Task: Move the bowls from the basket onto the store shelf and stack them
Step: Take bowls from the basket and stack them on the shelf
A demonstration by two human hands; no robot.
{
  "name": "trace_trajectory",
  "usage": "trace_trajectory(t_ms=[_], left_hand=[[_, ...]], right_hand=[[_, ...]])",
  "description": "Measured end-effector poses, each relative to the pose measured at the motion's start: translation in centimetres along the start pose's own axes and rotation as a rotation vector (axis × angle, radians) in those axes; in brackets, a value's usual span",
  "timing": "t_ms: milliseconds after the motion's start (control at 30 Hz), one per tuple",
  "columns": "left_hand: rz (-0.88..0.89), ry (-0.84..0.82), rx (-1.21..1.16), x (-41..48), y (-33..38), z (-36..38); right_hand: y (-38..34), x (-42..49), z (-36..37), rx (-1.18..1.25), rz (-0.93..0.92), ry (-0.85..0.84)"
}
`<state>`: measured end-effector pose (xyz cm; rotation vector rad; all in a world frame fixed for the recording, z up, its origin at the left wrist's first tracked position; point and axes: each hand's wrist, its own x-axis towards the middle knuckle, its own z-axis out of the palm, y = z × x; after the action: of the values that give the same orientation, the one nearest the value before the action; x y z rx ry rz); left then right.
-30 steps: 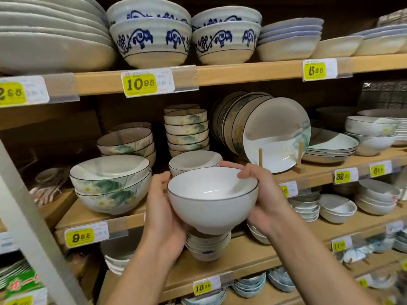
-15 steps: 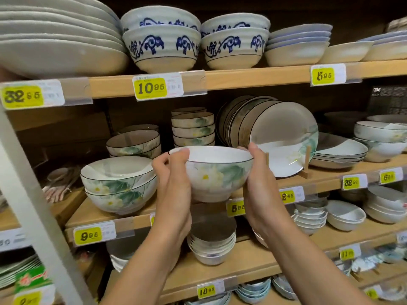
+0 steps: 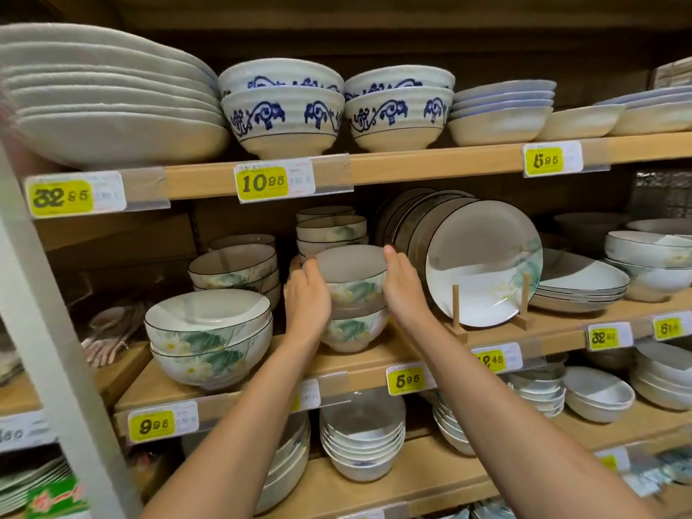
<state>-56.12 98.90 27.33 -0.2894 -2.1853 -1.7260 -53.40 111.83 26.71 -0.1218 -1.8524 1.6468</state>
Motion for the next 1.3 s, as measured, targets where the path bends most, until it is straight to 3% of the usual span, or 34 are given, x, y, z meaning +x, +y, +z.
trace_trajectory(t_ms=[100, 633, 1300], left_hand=[[-0.048, 0.064, -0.105, -0.3, -1.7, 0.6], [-0.080, 0.213, -0.087, -0.3, -3.1, 1.7], [-0.169, 0.221, -0.250, -0.4, -3.4, 1.4]], right_hand=[[1.3, -0.1, 0.3, -0.020, 0.009, 0.026], [4.9, 0.0, 1.2, 0.033, 0.107, -0.025], [4.4, -0.2, 0.5, 0.025, 0.132, -0.155]])
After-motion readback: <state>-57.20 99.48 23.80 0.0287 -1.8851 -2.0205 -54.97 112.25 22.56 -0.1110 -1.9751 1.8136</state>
